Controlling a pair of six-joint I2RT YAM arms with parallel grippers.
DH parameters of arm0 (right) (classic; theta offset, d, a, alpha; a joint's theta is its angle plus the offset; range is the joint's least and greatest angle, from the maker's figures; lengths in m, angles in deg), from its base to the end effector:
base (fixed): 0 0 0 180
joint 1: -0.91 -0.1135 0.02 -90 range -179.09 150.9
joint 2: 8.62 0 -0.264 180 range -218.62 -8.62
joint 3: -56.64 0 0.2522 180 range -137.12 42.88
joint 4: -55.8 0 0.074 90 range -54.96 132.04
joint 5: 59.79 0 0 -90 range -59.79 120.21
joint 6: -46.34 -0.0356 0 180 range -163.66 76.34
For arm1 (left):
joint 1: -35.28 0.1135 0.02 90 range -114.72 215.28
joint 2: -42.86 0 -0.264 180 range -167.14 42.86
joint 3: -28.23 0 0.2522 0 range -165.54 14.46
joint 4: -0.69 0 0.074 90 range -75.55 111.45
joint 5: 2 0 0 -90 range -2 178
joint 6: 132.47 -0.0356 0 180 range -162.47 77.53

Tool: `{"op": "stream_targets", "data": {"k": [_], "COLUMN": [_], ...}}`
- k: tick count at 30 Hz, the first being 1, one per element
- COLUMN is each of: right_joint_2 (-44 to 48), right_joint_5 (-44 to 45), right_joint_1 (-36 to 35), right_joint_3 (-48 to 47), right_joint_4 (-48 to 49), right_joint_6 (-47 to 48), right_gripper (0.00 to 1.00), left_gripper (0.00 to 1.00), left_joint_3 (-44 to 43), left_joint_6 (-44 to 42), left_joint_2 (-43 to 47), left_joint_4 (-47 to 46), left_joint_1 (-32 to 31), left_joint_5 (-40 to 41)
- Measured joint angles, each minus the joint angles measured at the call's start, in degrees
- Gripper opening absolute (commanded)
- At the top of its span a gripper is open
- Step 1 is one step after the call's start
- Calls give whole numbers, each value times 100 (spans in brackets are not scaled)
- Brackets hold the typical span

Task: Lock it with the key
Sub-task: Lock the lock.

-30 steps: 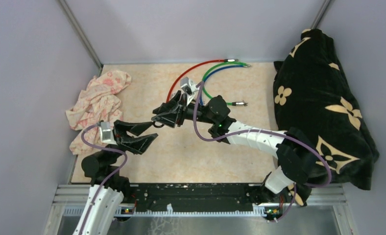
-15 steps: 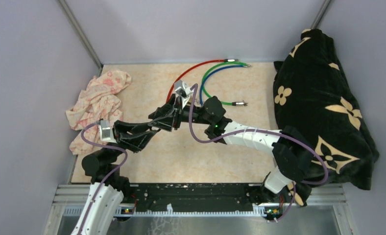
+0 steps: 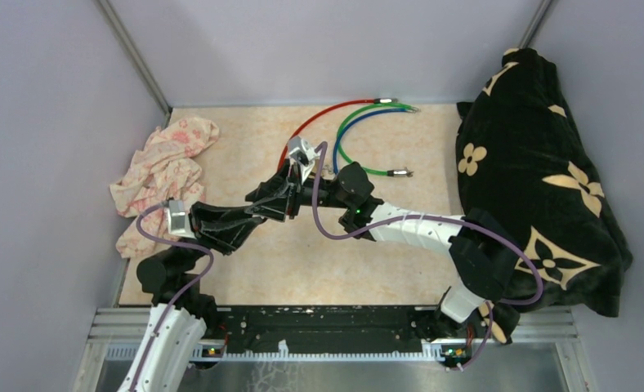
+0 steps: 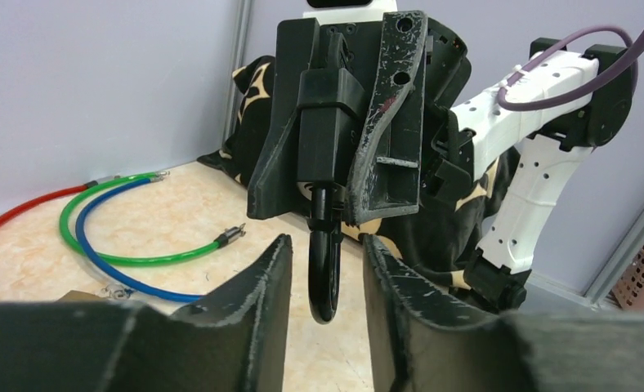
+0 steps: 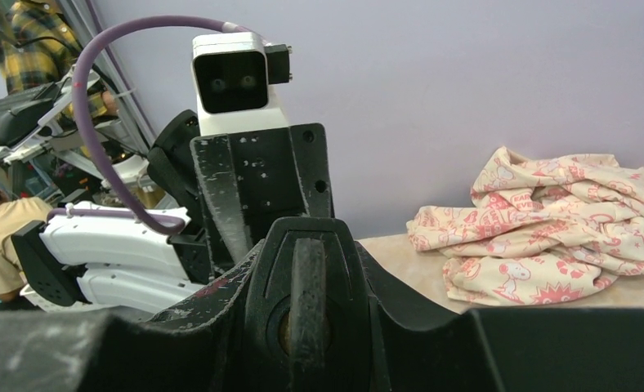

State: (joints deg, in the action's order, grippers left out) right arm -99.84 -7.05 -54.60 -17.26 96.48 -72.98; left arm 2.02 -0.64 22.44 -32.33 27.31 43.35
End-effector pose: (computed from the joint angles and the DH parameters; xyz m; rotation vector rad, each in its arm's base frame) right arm 0.1863 0.3092 0.3429 -0.9277 1.0960 1.6290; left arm 0.0965 -0.0388 0.2933 0.4731 1.0790 -1.1194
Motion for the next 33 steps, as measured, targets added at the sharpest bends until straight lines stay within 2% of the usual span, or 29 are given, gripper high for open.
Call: {"op": "stream_targets", "data": {"k": [2, 6, 10, 13, 15, 18, 24, 25, 27, 28, 29, 33], "right_joint_2": [-2, -2, -2, -2, -4, -39, -57, -55, -55, -55, -55, 37], "right_joint_5": [-4, -9, -17, -28, -35, -68, -92, -98, -155, -243, -385, -1099], "right_joint_1": [0, 0, 0, -4, -20, -52, -72, -72, -59, -31, 35, 455], "right_joint_3": [0, 0, 0, 0, -2, -46, -109, -109, -109, -109, -109, -76], "right_joint_4": [0, 2, 20, 42, 44, 46, 81, 76, 66, 57, 42, 17], "right_joint_6": [0, 0, -26, -31, -31, -52, -46, -35, -31, -37, -83, -348], "right_gripper": [0, 0, 0, 0, 0, 0, 0, 7, 42, 85, 97, 98], "left_gripper": [45, 39, 41, 38, 25, 0, 0, 0, 0, 0, 0, 0], "left_joint_3": [0, 17, 17, 17, 17, 17, 17, 17, 17, 15, 13, -31], "left_joint_6": [33, 74, 59, -4, -42, -111, -192, -214, -289, -334, -402, -761], "left_joint_2": [0, -4, -37, -55, -55, -55, -52, -52, -35, -17, -2, 17], "left_joint_4": [4, 4, 2, 4, 2, -2, -66, -59, -26, 11, 57, 549], "left_joint_1": [-2, -2, -4, -20, -28, -28, -28, -28, -31, -31, -31, -33], "left_joint_5": [-11, -33, -146, -284, -332, -332, -210, -203, -208, -223, -247, -437]}}
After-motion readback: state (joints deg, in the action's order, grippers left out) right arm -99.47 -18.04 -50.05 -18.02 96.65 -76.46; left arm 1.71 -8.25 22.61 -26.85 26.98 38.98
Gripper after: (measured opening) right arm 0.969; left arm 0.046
